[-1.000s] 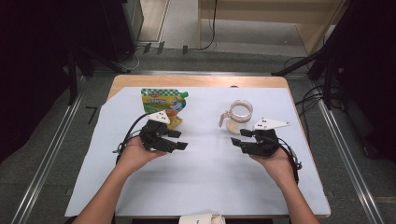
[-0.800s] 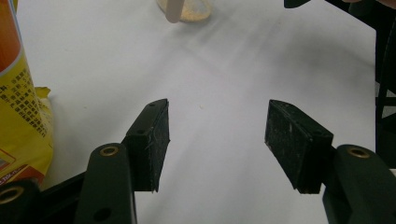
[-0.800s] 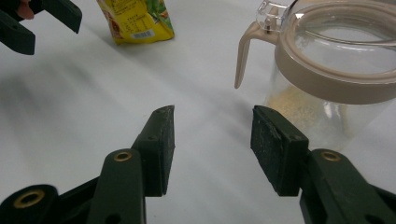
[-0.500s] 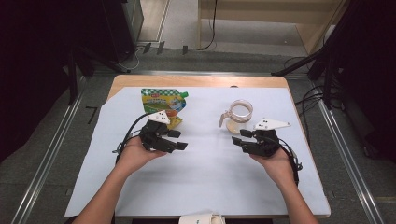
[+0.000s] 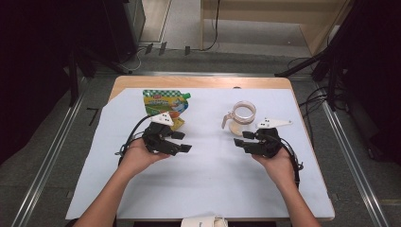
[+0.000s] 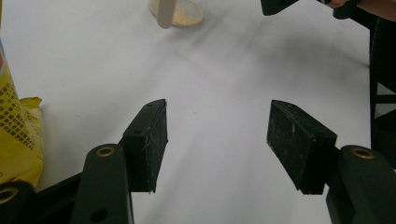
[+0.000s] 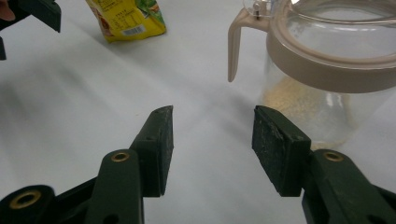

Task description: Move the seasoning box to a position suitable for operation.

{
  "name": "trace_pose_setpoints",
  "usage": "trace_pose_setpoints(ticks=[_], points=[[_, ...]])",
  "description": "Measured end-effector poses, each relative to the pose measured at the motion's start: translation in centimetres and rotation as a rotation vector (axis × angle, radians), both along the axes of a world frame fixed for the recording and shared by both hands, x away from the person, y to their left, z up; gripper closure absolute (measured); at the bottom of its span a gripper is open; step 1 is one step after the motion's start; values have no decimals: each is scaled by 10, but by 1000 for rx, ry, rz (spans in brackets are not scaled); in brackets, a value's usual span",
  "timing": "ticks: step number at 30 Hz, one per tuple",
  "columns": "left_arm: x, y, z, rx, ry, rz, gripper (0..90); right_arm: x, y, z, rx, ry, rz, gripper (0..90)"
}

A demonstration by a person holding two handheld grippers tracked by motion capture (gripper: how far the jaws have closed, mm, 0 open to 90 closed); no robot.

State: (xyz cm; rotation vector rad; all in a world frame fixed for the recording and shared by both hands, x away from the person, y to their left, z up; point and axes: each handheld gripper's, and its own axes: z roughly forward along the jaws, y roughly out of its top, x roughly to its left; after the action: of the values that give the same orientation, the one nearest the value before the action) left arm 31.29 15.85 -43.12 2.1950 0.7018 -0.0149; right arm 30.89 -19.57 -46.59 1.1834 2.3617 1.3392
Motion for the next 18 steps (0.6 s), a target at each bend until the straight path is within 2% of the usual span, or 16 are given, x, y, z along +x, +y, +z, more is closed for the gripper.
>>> trace_pose_setpoints(ticks=[5,8,11,12,14,16,18], points=[[0,0,-1,-1,0,-7,390,2,-3,1,-4,-19,-23,455],[1,0,0,-4,-5,-11,389,5,-7,2,-12,-50,-60,379],[0,0,0,-8,-7,-13,388,8,-10,2,-1,-49,-73,366],[0,0,-1,-6,-7,-18,387,12,-14,1,24,-26,-71,367],[0,-1,-1,-3,-8,-20,386,14,-15,1,32,-17,-79,356],[-1,-1,-1,0,-9,-24,382,18,-18,1,33,-24,-94,329],[-2,0,0,-3,-1,-22,380,25,-21,2,26,-54,-122,275]])
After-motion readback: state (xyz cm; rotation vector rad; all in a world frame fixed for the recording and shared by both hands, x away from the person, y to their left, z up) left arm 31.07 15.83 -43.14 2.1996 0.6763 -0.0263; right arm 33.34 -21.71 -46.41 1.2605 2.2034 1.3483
